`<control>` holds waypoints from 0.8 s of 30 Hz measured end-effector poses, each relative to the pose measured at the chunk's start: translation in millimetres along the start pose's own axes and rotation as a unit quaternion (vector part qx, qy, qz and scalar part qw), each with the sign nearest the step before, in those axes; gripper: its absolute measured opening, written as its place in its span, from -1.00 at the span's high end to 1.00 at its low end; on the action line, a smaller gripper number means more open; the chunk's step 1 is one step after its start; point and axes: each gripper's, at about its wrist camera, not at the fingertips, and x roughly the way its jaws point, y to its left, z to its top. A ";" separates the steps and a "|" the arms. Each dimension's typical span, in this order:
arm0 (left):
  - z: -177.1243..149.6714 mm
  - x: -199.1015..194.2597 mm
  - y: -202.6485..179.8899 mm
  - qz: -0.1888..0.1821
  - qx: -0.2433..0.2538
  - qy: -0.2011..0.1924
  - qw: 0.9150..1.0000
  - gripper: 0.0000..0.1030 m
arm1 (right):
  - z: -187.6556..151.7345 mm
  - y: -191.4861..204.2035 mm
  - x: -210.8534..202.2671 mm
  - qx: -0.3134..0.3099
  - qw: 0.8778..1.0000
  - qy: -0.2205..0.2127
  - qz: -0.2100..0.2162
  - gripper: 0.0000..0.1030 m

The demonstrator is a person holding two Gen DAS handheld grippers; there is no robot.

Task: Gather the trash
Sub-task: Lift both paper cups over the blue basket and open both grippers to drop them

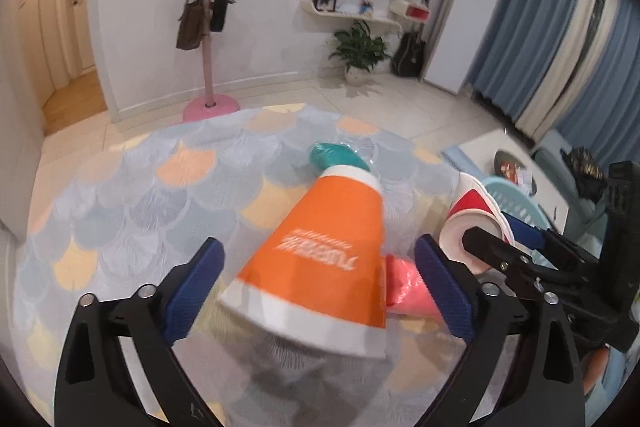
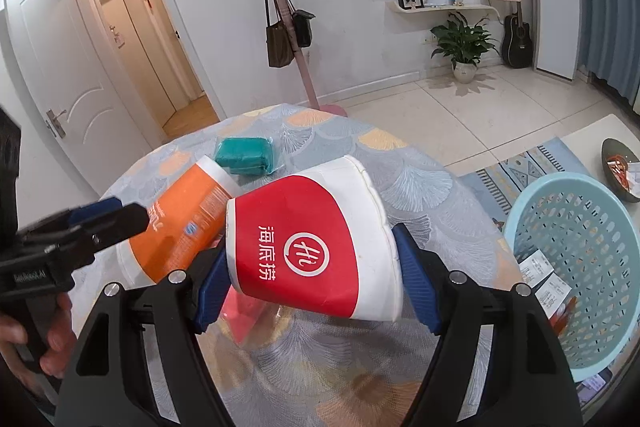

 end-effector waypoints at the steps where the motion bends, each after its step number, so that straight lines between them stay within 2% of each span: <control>1: 2.1 5.3 -1.2 0.006 0.007 0.007 1.000 -0.82 | -0.3 -1.0 -0.3 0.002 1.000 0.001 0.003 -0.38; 4: 6.9 28.0 -5.1 0.031 0.028 0.037 0.998 -0.82 | -0.4 -3.3 -0.4 0.006 1.000 0.001 0.011 -0.38; 9: 1.1 53.0 -12.1 0.041 0.036 0.087 0.995 -0.76 | -0.5 -6.1 -1.1 0.011 1.000 0.000 0.024 -0.38; 12: -2.3 59.6 -16.8 0.064 0.055 0.101 0.991 -0.70 | -0.3 -8.2 -1.9 0.016 0.999 -0.001 0.031 -0.38; 14: -4.0 57.2 -18.1 0.068 0.059 0.095 0.991 -0.68 | -0.2 -9.4 -2.7 0.020 0.999 -0.003 0.035 -0.38; 18: -8.6 46.1 -19.0 0.051 0.039 0.082 0.995 -0.58 | 0.0 -9.9 -3.6 0.022 0.999 -0.006 0.040 -0.38; 24: -19.7 12.3 -17.8 0.038 0.010 0.039 0.998 -0.56 | -3.5 -4.5 -12.9 0.009 0.999 -0.029 0.024 -0.38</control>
